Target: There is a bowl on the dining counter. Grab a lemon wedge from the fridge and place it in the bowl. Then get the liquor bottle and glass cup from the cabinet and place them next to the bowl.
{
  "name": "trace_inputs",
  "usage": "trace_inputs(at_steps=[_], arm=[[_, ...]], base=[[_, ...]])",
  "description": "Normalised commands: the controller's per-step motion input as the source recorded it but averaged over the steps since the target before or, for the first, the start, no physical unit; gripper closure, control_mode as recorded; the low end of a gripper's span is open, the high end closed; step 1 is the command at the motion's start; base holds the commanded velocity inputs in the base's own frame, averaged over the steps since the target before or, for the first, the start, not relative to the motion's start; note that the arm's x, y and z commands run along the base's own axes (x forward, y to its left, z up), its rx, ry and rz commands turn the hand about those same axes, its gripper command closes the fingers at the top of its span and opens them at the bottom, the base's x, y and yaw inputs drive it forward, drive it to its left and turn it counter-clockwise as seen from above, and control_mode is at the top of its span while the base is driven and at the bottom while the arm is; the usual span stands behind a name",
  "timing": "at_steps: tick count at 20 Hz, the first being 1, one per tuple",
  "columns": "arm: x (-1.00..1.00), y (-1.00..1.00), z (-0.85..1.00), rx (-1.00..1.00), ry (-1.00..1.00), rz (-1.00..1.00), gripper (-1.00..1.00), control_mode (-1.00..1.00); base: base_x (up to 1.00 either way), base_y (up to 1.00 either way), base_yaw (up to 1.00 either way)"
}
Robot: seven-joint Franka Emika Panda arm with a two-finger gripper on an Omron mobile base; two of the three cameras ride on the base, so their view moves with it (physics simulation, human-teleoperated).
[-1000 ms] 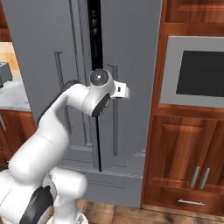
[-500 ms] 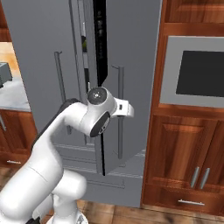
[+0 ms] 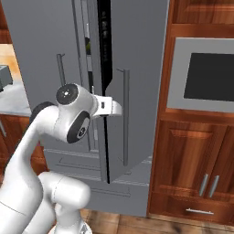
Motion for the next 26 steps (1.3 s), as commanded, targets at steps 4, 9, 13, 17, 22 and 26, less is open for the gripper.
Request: trace_inputs(at_steps=[4,9,13,17,22,26], arm=[[0.13,0.99,0.89,-0.17,0.00,0.00,-1.00,-1.00],[0.38,0.97,0.50,-0.25,0.06,-0.02,-1.00,-1.00],[0.54,0.54,0.34,-0.25,0.09,-0.02,-1.00,-1.00],[0.53,0.11,0.31,-0.18,0.08,-0.02,-1.00,-1.00],[0.67,-0.05,0.04,-0.11,0.12,-0.01,-1.00,-1.00],[0.59,-0.18,0.00,-0.06,0.08,0.00,-1.00,-1.00]], base=[[0.00,0.00,0.00],[0.00,0.00,0.00],[0.00,0.00,0.00],[0.00,0.00,0.00],[0.00,0.00,0.00],[0.00,0.00,0.00]])
